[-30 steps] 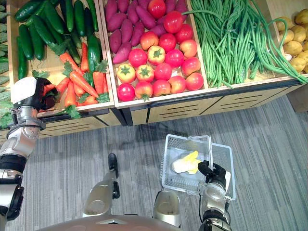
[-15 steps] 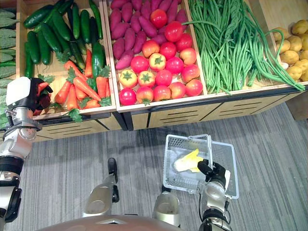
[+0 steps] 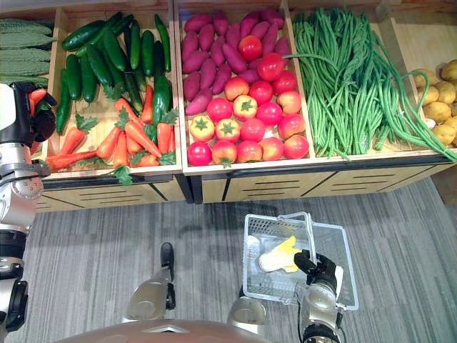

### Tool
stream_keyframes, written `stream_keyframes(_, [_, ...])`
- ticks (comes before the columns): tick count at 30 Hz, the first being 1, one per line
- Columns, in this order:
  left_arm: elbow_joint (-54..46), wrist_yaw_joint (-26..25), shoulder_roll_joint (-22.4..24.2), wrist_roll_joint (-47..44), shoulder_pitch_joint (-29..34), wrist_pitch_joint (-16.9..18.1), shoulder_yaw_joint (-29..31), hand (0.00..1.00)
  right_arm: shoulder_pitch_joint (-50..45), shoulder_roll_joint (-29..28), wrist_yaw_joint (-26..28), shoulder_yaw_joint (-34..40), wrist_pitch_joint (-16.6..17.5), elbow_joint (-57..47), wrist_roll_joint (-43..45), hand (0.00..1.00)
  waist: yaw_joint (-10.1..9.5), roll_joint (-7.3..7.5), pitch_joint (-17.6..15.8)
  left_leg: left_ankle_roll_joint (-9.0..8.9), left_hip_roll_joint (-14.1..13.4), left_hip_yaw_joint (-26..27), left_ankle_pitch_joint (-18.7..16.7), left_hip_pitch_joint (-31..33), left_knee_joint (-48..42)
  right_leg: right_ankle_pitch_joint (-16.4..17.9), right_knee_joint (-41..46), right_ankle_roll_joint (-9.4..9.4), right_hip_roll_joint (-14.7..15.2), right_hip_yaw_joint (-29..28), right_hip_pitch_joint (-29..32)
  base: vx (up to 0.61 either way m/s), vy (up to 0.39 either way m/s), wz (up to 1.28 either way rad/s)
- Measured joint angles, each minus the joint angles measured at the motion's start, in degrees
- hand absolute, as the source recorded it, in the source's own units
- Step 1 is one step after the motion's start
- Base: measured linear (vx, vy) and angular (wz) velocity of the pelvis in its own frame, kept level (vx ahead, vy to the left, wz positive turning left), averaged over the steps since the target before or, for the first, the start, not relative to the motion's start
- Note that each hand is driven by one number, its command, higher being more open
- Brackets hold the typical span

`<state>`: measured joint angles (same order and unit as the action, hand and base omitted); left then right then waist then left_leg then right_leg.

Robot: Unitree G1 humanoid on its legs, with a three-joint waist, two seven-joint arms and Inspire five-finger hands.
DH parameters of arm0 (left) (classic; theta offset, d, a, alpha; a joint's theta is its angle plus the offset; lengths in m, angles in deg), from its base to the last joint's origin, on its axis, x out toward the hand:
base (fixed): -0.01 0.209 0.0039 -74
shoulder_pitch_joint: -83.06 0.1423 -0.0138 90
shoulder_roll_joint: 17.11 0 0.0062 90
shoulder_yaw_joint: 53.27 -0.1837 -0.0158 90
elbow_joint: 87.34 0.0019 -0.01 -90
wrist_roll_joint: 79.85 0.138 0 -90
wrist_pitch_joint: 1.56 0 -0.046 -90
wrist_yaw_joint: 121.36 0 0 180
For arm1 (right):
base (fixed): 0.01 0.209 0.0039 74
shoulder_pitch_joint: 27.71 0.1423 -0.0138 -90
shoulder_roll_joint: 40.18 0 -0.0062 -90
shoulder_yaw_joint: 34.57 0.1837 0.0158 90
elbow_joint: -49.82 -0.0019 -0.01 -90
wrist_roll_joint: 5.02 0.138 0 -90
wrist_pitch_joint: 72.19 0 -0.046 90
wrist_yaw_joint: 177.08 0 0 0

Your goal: Pick vegetable in the basket

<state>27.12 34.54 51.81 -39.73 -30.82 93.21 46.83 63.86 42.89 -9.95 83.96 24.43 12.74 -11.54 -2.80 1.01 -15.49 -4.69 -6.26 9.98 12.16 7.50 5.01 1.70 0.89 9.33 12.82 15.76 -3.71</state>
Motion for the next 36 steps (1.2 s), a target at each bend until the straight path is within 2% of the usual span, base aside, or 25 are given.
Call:
stream_keyframes(9, [-0.3, -0.9, 0.0, 0.0, 0.0, 0.4, 0.0, 0.00, -0.3, 0.0, 0.0, 0.0, 0.0, 0.0, -0.1, 0.00, 0.53, -0.12, 0.7, -0.09, -0.3, 0.5, -0.1, -0.2, 0.2, 0.3, 0.0, -0.51, -0.1, -0.6, 0.4, -0.06, -0.004, -0.04])
stream_keyframes(13, [-4.6, -0.9, 0.0, 0.0, 2.3, 0.5, 0.2, 0.00, -0.7, 0.0, 0.0, 0.0, -0.1, 0.0, -2.0, 0.00, 0.60, 0.43, 1.6, -0.60, -0.3, 0.8, -0.7, -0.1, 0.2, 0.5, -0.1, -0.70, -0.1, -0.8, 0.7, -0.04, 0.005, -0.01])
stream_keyframes(16, [-7.5, -0.9, 0.0, 0.0, 4.3, 2.3, 0.1, 0.00, -0.6, 0.3, 0.0, 0.0, -0.1, 0.0, -2.4, 0.00, 0.63, 0.87, 2.6, -0.41, -0.2, 1.0, -0.7, -0.1, 0.2, 0.5, -0.5, -0.72, 0.0, -0.9, 0.7, 0.01, -0.004, -0.02])
stream_keyframes(18, [-8.6, -0.9, 0.0, -0.1, 4.8, 2.7, -0.1, 0.00, -0.5, 0.8, 0.2, 0.0, -0.1, 0.0, -3.3, 0.00, 0.62, 1.13, 3.4, -0.36, -0.3, 1.4, -0.5, 0.0, 0.2, -0.1, -0.5, 0.07, -0.1, -1.5, 0.7, 0.04, -0.015, -0.09])
stream_keyframes(25, [-17.8, 0.2, 1.3, -1.8, 6.7, 5.7, -1.5, 0.00, 1.3, 8.4, 0.7, -0.9, -0.1, -0.2, -4.4, 0.00, 2.06, 1.02, 7.5, -0.33, -0.9, 3.0, -0.2, -0.2, 0.0, -0.3, 0.2, 0.19, -0.2, -3.6, 2.2, 0.01, -0.020, -0.14])
stream_keyframes(28, [-20.6, 0.9, 1.6, -2.6, 6.9, 7.5, -2.6, 0.00, 1.7, 9.3, 0.7, -1.1, -0.1, -2.8, -4.6, 0.00, 3.05, 0.34, 8.0, -0.57, -1.9, 3.7, 0.0, -0.3, 0.2, -0.4, 0.7, 0.00, -1.1, -4.6, 2.9, -0.10, -0.024, -0.18])
stream_keyframes(32, [-21.9, 2.3, 4.0, -4.0, 7.1, 9.0, -2.9, 0.00, 1.6, 11.2, 1.3, -3.3, -0.1, -4.4, -6.6, 0.00, 3.24, -0.32, 8.8, -1.21, -3.2, 5.7, -0.4, -0.9, 0.2, -0.5, 0.9, -0.73, -2.0, -7.0, 4.7, -0.13, -0.020, -0.28])
stream_keyframes(36, [-25.0, 3.5, 4.0, -4.7, 8.6, 9.3, -3.6, 0.00, 0.8, 11.9, 1.6, -3.4, -0.8, -6.6, -8.6, 0.00, 3.63, 0.04, 9.3, -1.01, -3.3, 7.7, -0.3, -1.0, 0.2, -1.7, 0.0, -0.73, -2.1, -9.3, 5.6, -0.06, -0.006, -0.27])
